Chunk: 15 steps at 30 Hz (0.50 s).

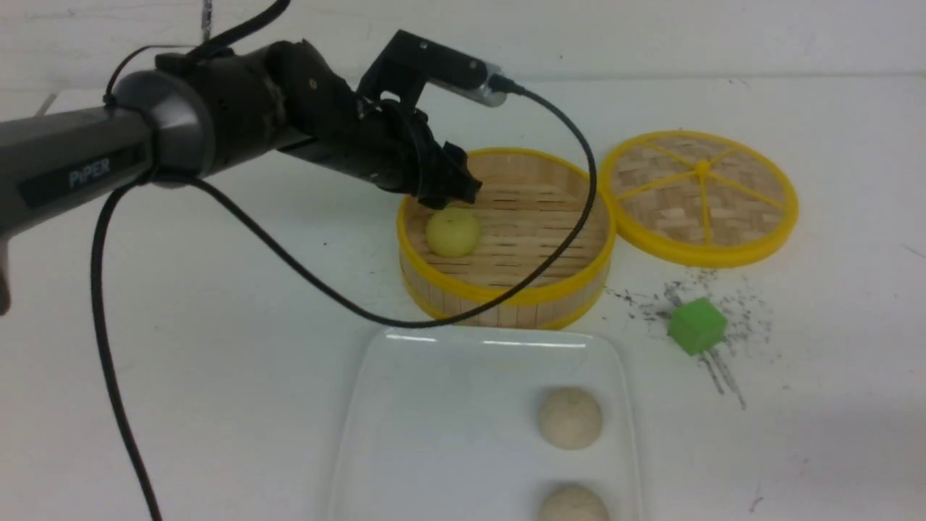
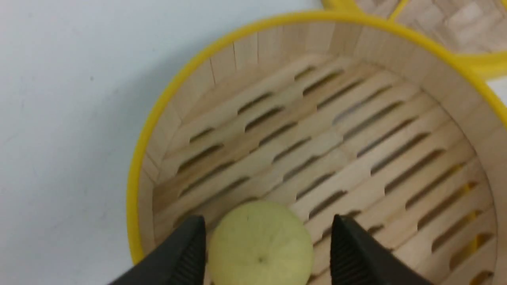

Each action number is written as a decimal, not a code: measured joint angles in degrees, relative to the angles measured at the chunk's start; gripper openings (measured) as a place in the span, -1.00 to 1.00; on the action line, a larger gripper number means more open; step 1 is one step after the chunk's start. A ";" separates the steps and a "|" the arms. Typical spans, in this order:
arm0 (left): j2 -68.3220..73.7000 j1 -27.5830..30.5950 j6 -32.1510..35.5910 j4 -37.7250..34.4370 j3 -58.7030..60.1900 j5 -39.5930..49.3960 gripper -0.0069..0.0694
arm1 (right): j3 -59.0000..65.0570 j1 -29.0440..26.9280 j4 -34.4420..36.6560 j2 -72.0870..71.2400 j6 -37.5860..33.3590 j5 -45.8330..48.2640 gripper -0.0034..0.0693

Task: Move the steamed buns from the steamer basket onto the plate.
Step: Use the left arm to grab the steamed stuffed bun that is closest to it

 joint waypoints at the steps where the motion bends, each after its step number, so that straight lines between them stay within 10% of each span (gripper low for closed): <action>1: 0.81 -0.15 0.00 -0.07 -0.76 0.50 0.32 | 0.00 0.00 0.13 0.00 0.00 0.04 -0.24; 15: 6.82 -0.81 0.05 2.70 -1.42 2.31 0.32 | 0.00 0.00 0.87 0.00 0.00 0.19 -0.24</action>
